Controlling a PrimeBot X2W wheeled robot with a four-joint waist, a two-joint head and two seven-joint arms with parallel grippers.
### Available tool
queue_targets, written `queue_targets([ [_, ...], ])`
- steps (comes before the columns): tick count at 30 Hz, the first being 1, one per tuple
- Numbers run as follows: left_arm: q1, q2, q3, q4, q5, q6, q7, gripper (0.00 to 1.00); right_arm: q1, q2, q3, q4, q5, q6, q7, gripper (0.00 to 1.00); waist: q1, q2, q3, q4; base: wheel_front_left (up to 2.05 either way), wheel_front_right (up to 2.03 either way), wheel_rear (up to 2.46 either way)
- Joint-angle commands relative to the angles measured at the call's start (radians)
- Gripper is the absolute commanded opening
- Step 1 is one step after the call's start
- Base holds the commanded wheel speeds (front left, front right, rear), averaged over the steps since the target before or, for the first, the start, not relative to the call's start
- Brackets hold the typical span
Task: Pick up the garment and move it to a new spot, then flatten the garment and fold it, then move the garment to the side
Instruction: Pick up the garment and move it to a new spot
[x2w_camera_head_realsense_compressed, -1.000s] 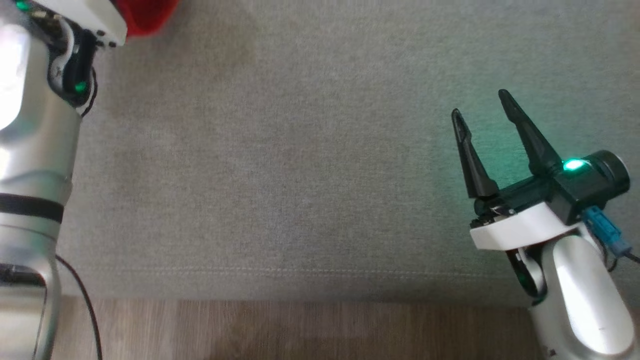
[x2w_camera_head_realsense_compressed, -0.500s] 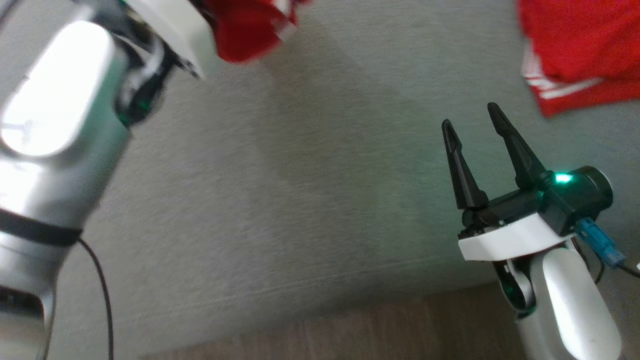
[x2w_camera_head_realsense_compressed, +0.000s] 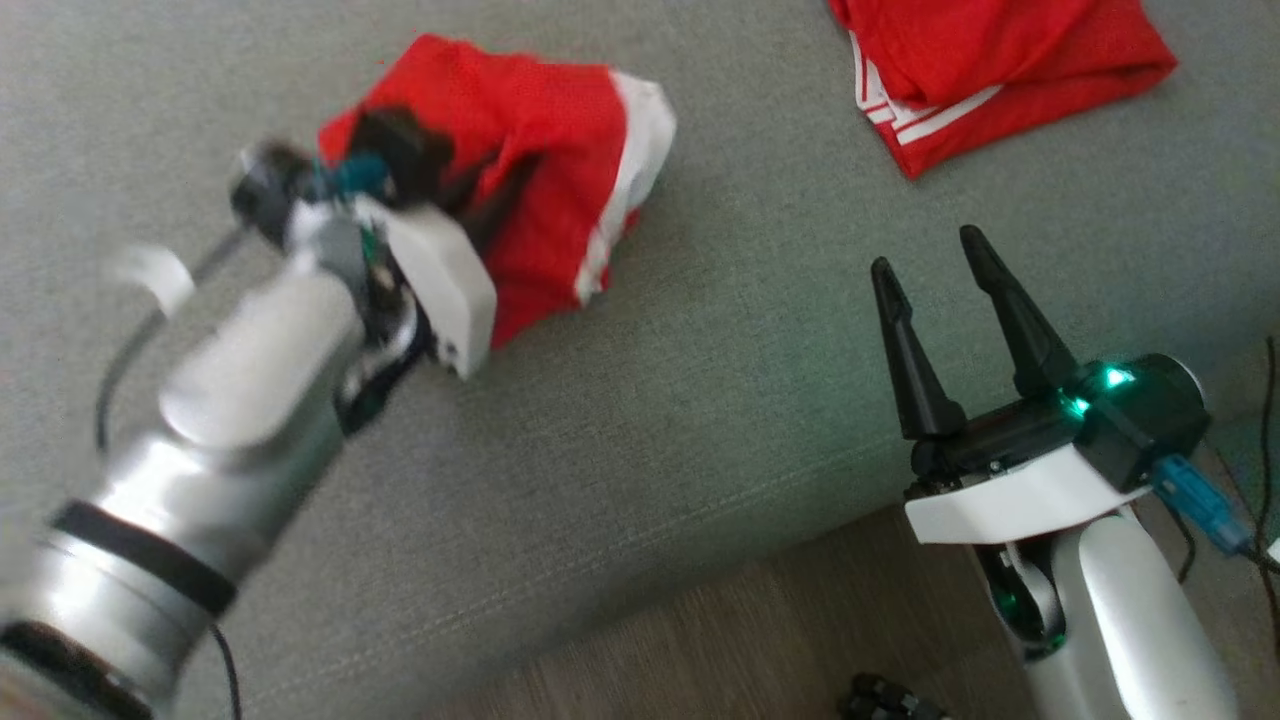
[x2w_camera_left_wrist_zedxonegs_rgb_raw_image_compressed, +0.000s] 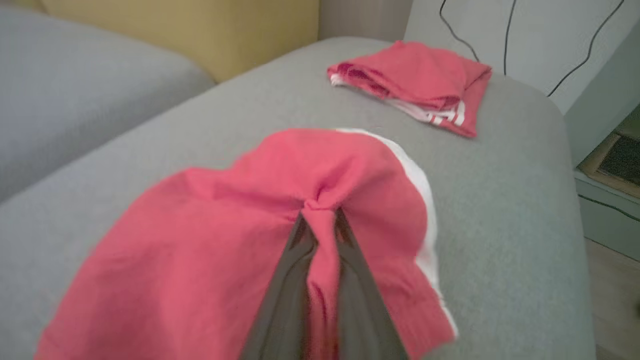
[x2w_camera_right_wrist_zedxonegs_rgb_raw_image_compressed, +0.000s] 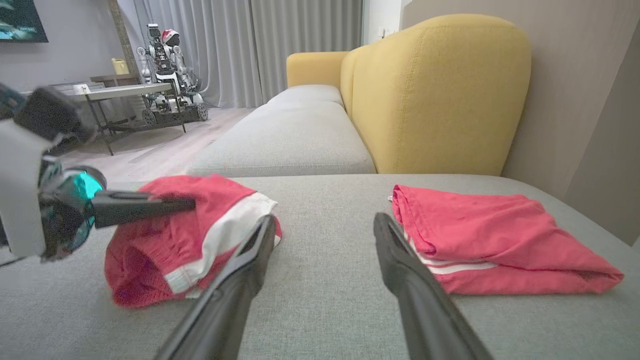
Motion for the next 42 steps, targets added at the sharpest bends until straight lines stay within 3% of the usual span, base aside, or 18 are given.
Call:
queue_targets([
  [1, -0.022, 0.003, 0.032, 0.01, -0.003, 0.004, -0.026, 0.22, -0.012, 0.01, 0.025, -0.037, 0.004, 0.0, -0.009, 1.0, 0.0, -0.0001, 0.012, -0.005, 0.0, 0.0, 0.0],
  [2, -0.014, -0.014, 0.027, 0.043, 0.001, 0.008, -0.041, 0.89, -0.012, 0.01, 0.027, -0.039, 0.005, 0.0, -0.009, 1.0, 0.0, -0.0001, 0.014, -0.002, 0.0, 0.0, 0.0],
  [3, -0.01, -0.031, 0.024, 0.074, 0.007, 0.018, -0.062, 1.0, -0.012, 0.01, 0.027, -0.04, 0.003, 0.0, -0.009, 1.0, 0.0, -0.0001, 0.015, 0.003, 0.0, 0.0, 0.0],
  [6, -0.003, -0.087, 0.025, 0.137, 0.028, 0.055, -0.133, 1.0, -0.009, 0.01, 0.021, -0.04, -0.004, 0.0, -0.009, 1.0, 0.0, -0.0001, 0.004, 0.031, 0.0, 0.0, 0.0],
  [9, 0.018, -0.129, 0.045, 0.125, 0.079, 0.124, -0.171, 1.0, 0.008, 0.01, 0.0, -0.045, -0.009, 0.0, -0.009, 1.0, 0.0, -0.0001, -0.028, 0.08, 0.0, 0.0, 0.0],
  [12, 0.099, -0.146, 0.142, -0.011, 0.126, 0.197, -0.174, 1.0, 0.034, 0.01, -0.014, -0.041, -0.018, 0.0, -0.009, 1.0, 0.0, -0.0001, -0.071, 0.141, 0.0, 0.0, 0.0],
  [18, 0.39, -0.157, 0.392, -0.261, 0.182, 0.295, -0.174, 1.0, 0.084, 0.01, -0.043, -0.016, -0.023, 0.0, -0.009, 1.0, 0.0, -0.0001, -0.167, 0.251, 0.0, 0.0, 0.0],
  [22, 0.575, -0.198, 0.531, -0.413, 0.266, 0.349, -0.174, 1.0, 0.115, 0.01, -0.075, 0.007, -0.029, 0.0, -0.009, 1.0, 0.0, -0.0001, -0.221, 0.312, 0.0, 0.0, 0.0],
  [33, 0.904, -0.281, 0.738, -0.646, 0.428, 0.337, -0.174, 1.0, 0.168, 0.01, -0.138, 0.028, -0.019, 0.0, -0.009, 1.0, 0.0, -0.0001, -0.288, 0.386, 0.0, 0.0, 0.0],
  [42, 1.07, -0.295, 0.735, -0.7, 0.514, 0.275, -0.174, 1.0, 0.281, 0.01, -0.178, -0.044, -0.031, 0.0, -0.009, 1.0, 0.0, -0.0001, -0.347, 0.409, 0.0, 0.0, 0.0],
])
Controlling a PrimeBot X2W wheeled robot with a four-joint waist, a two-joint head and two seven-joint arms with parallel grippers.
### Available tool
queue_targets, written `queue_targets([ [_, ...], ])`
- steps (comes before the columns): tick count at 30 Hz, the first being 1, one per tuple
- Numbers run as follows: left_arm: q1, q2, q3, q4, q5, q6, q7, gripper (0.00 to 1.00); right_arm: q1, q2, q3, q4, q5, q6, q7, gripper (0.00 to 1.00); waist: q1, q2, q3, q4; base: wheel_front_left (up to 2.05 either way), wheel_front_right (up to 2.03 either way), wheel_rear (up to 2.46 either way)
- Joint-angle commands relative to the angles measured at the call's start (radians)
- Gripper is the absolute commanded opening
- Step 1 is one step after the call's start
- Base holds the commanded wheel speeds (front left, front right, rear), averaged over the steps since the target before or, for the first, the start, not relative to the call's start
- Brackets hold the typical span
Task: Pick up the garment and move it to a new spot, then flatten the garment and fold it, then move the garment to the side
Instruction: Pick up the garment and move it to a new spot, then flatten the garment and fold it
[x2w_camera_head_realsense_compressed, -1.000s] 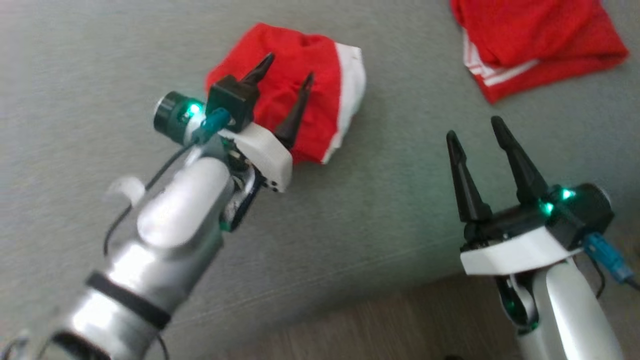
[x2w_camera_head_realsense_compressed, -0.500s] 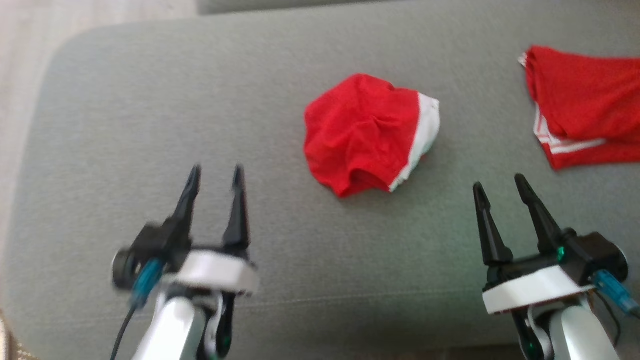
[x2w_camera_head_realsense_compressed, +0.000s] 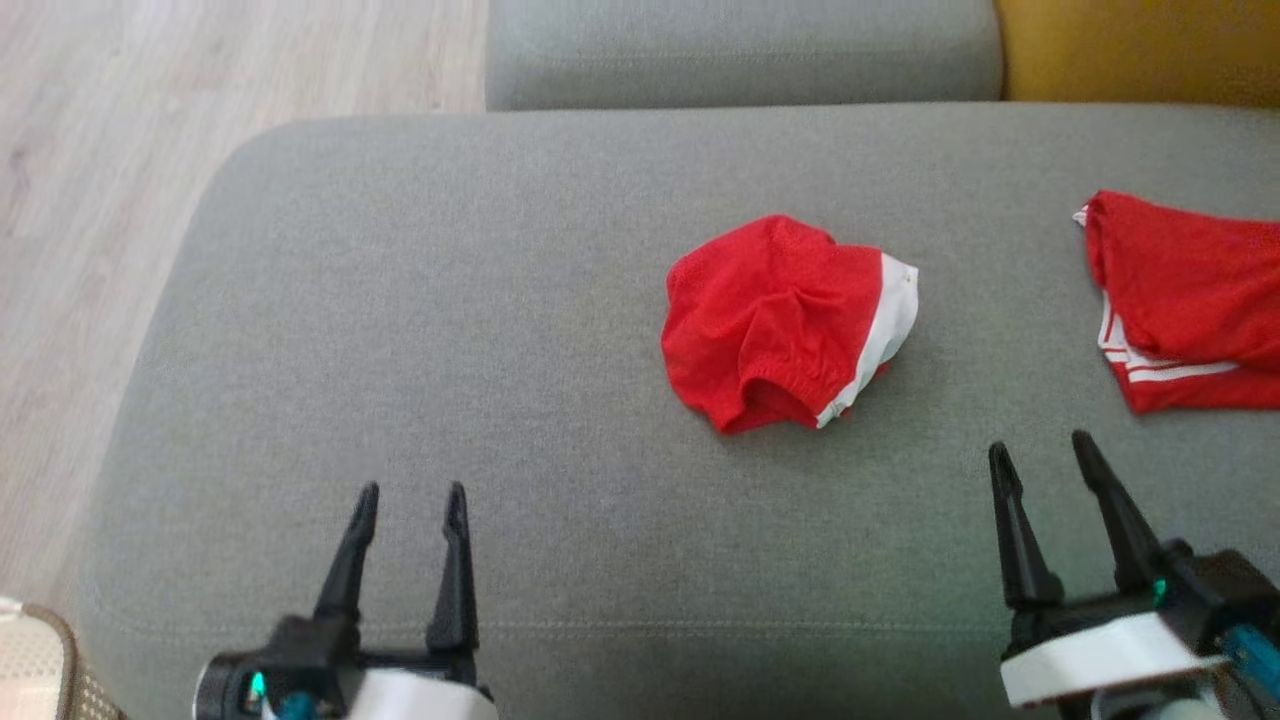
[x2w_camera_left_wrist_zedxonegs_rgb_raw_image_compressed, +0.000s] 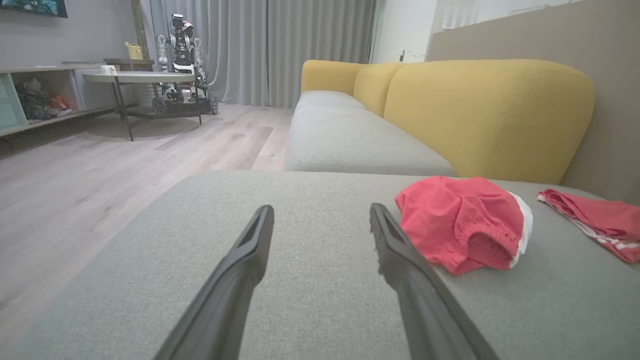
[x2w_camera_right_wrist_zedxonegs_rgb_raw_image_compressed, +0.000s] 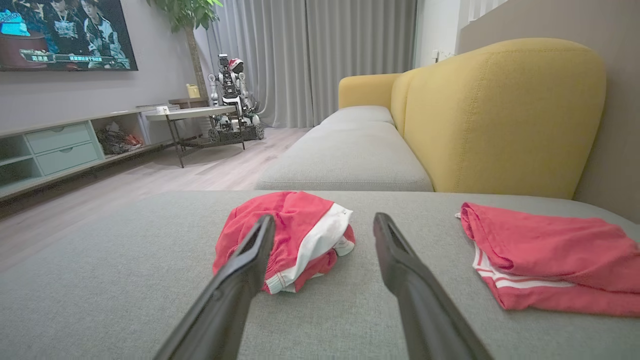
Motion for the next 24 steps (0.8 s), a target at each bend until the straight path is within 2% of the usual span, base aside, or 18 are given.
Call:
queue_targets([
  [1, -0.026, -0.007, 0.023, -0.041, 0.024, -0.007, -0.009, 1.0, -0.019, -0.007, 0.02, -0.043, 0.001, 0.0, -0.009, 1.0, 0.0001, -0.0001, -0.01, -0.003, 0.0, 0.0, 0.0],
  [4, -0.012, -0.007, 0.004, -0.038, 0.067, -0.013, -0.009, 1.0, -0.001, -0.007, 0.028, -0.045, 0.014, 0.0, -0.009, 1.0, 0.0001, -0.0001, -0.019, -0.007, 0.0, 0.0, 0.0],
  [10, -0.008, -0.008, 0.0, -0.032, 0.057, 0.004, -0.009, 1.0, -0.005, -0.007, 0.038, -0.04, 0.025, 0.0, -0.009, 1.0, 0.0001, -0.0001, -0.024, -0.019, 0.0, 0.0, 0.0],
  [24, -0.012, -0.008, 0.001, -0.014, 0.047, 0.011, -0.009, 1.0, -0.005, -0.007, 0.034, -0.04, 0.03, 0.0, -0.009, 1.0, 0.0001, -0.0001, -0.033, -0.02, 0.0, 0.0, 0.0],
])
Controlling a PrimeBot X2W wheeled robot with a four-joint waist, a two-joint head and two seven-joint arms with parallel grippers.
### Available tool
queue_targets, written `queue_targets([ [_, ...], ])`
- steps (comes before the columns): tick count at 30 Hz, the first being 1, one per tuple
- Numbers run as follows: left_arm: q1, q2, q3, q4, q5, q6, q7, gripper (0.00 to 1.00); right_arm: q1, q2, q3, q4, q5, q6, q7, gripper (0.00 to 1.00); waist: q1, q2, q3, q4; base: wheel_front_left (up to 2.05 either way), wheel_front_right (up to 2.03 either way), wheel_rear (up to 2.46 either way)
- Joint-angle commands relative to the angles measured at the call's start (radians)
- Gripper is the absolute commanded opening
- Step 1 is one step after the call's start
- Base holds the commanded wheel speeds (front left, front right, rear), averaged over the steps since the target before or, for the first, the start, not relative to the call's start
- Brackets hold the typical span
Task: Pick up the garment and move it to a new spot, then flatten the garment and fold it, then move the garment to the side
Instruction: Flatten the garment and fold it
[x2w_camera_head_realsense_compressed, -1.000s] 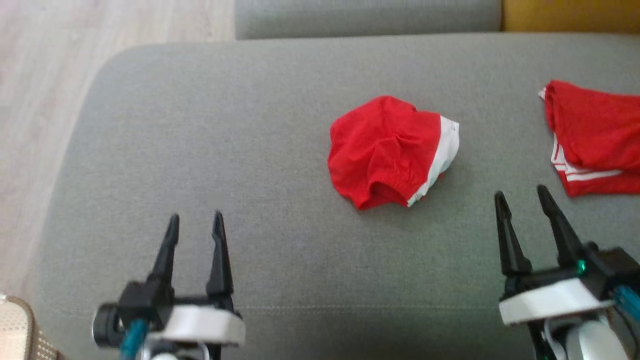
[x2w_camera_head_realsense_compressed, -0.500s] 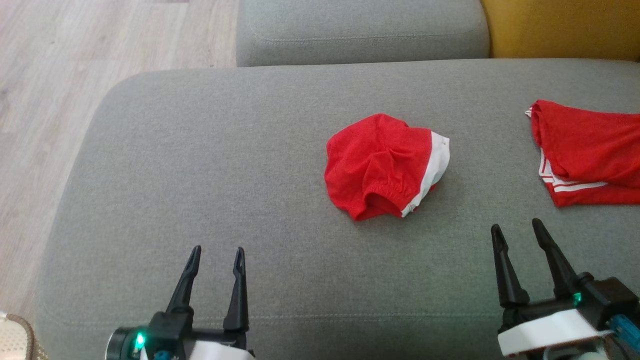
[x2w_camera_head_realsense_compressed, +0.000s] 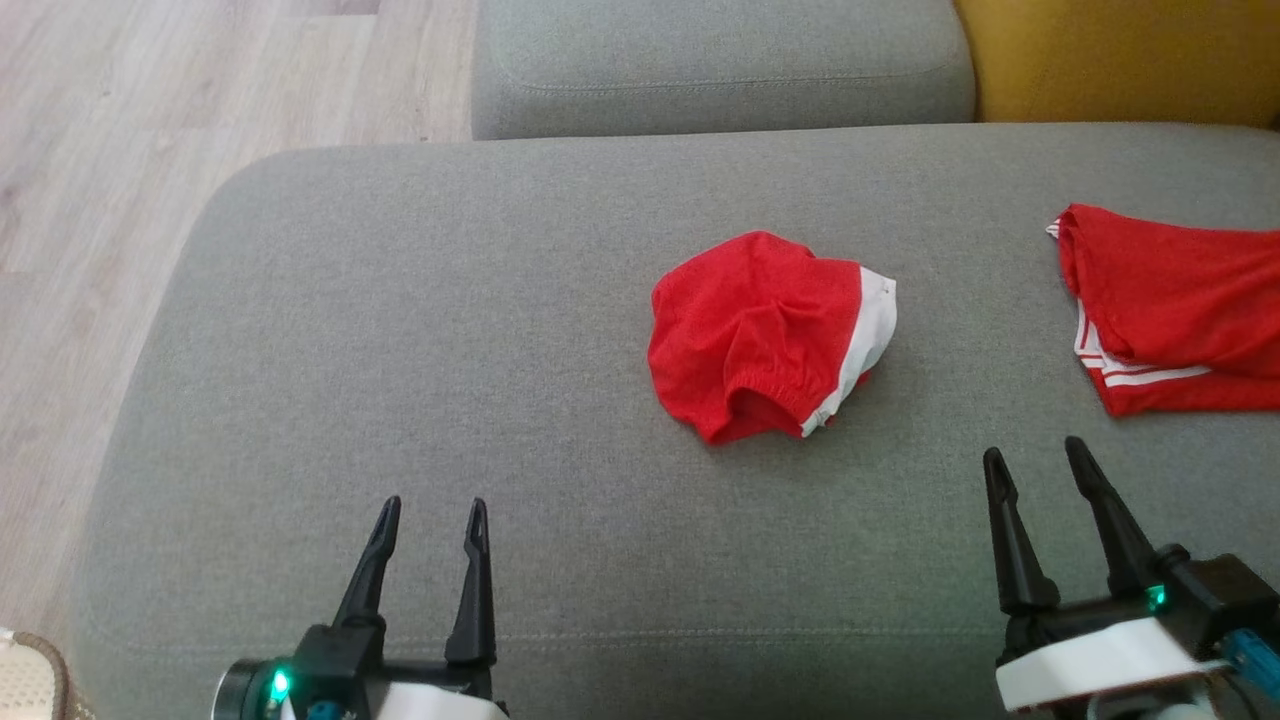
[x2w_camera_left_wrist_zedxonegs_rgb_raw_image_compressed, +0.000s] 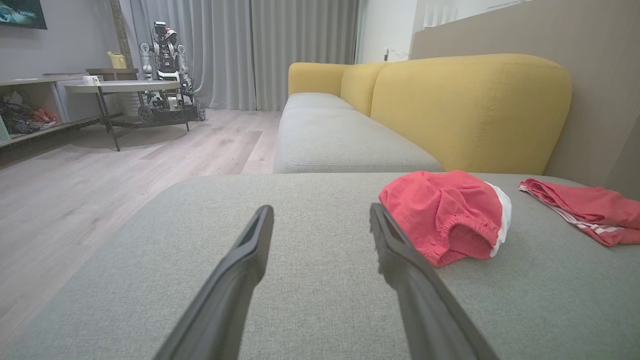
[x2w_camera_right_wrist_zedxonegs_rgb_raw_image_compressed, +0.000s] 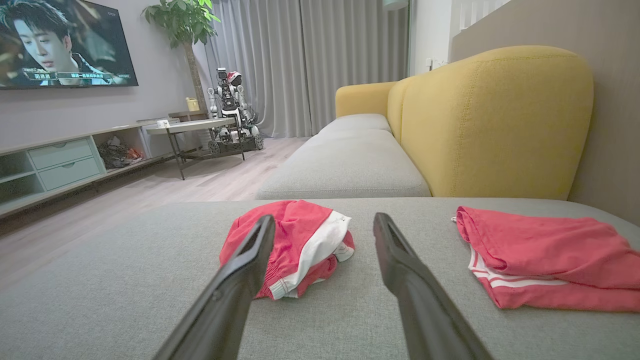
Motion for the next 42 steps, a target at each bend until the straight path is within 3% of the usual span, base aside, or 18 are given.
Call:
queue_targets([
  [1, -0.04, -0.008, 0.031, -0.028, -0.002, 0.005, -0.009, 1.0, -0.031, -0.009, 0.022, -0.034, 0.0, 0.0, -0.009, 1.0, 0.0001, -0.0001, 0.0, 0.0, 0.0, 0.0, 0.0],
  [13, -0.043, -0.008, 0.029, -0.015, -0.02, -0.009, -0.009, 1.0, -0.046, -0.009, 0.026, -0.045, -0.007, 0.0, -0.009, 1.0, 0.0001, -0.0001, 0.026, -0.015, 0.0, 0.0, 0.0],
  [16, -0.063, -0.008, 0.002, 0.02, -0.047, -0.054, -0.009, 1.0, -0.061, -0.009, 0.038, -0.049, -0.013, 0.0, -0.009, 1.0, 0.0001, -0.0001, 0.049, -0.033, 0.0, 0.0, 0.0],
  [22, -0.191, -0.008, -0.098, 0.13, -0.103, -0.213, -0.009, 1.0, -0.129, -0.009, 0.052, -0.07, -0.033, 0.0, -0.009, 1.0, 0.0001, -0.0001, 0.141, -0.089, 0.0, 0.0, 0.0],
  [26, -0.307, -0.008, -0.175, 0.19, -0.14, -0.252, -0.009, 1.0, -0.193, -0.009, 0.054, -0.087, -0.038, 0.0, -0.009, 1.0, 0.0001, -0.0001, 0.216, -0.135, 0.0, 0.0, 0.0],
  [34, -0.507, -0.008, -0.35, 0.364, -0.198, -0.277, -0.009, 1.0, -0.274, -0.009, 0.072, -0.117, -0.046, 0.0, -0.009, 1.0, 0.0001, -0.0001, 0.332, -0.212, 0.0, 0.0, 0.0],
  [42, -0.636, -0.008, -0.4, 0.484, -0.229, -0.256, -0.009, 1.0, -0.306, -0.009, 0.06, -0.129, -0.042, 0.0, -0.009, 1.0, 0.0001, -0.0001, 0.399, -0.258, 0.0, 0.0, 0.0],
])
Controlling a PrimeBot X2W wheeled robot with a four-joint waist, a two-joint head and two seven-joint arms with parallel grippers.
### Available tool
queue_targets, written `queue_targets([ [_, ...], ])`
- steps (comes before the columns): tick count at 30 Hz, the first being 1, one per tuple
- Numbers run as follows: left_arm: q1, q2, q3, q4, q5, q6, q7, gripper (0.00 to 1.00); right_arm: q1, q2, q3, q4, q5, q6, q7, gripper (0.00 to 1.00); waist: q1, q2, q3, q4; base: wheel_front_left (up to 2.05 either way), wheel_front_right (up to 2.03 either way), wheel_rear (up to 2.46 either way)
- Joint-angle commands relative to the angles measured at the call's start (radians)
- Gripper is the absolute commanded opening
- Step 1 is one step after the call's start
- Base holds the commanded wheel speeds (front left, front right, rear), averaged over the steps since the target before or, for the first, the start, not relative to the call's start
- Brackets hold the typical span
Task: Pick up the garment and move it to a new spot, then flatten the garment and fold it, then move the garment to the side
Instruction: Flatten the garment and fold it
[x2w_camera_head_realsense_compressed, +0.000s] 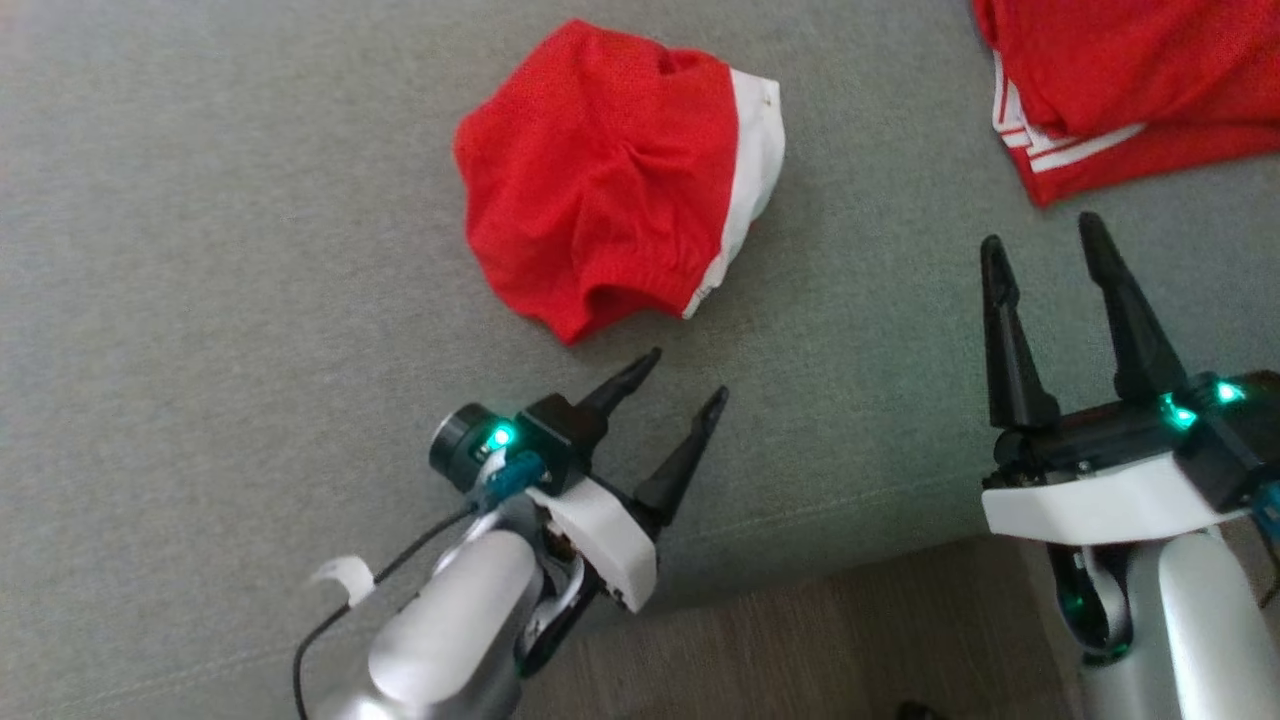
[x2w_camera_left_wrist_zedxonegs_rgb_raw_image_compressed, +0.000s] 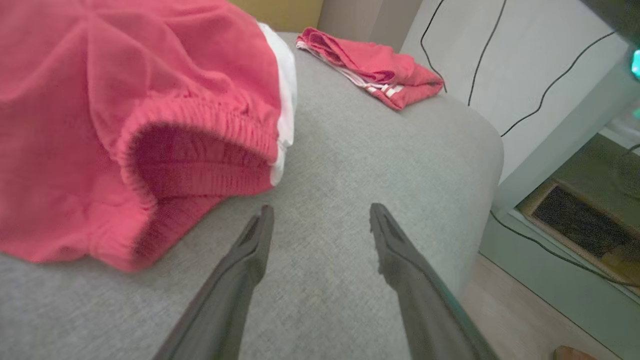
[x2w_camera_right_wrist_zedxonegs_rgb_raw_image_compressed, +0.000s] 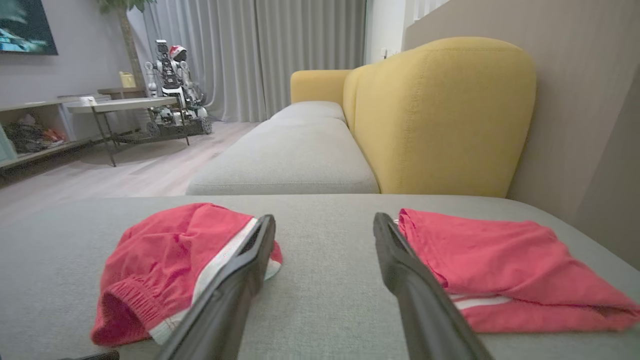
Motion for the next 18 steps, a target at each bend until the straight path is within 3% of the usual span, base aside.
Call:
queue_targets([
  [1, -0.039, -0.005, 0.018, -0.001, -0.012, 0.012, -0.008, 1.0, -0.031, -0.008, 0.012, -0.04, -0.002, 0.0, -0.009, 1.0, -0.0003, 0.0, 0.025, -0.021, 0.0, 0.0, 0.0],
  [7, -0.102, -0.005, -0.003, 0.052, -0.024, 0.041, -0.008, 1.0, -0.045, -0.008, 0.01, -0.031, -0.003, 0.0, -0.009, 1.0, -0.0003, 0.0, 0.05, -0.029, 0.0, 0.0, 0.0],
  [18, -0.143, -0.005, 0.013, 0.029, -0.004, 0.085, -0.008, 1.0, -0.059, -0.008, 0.009, -0.016, -0.005, 0.0, -0.009, 1.0, -0.0003, 0.0, 0.083, -0.035, 0.0, 0.0, 0.0],
])
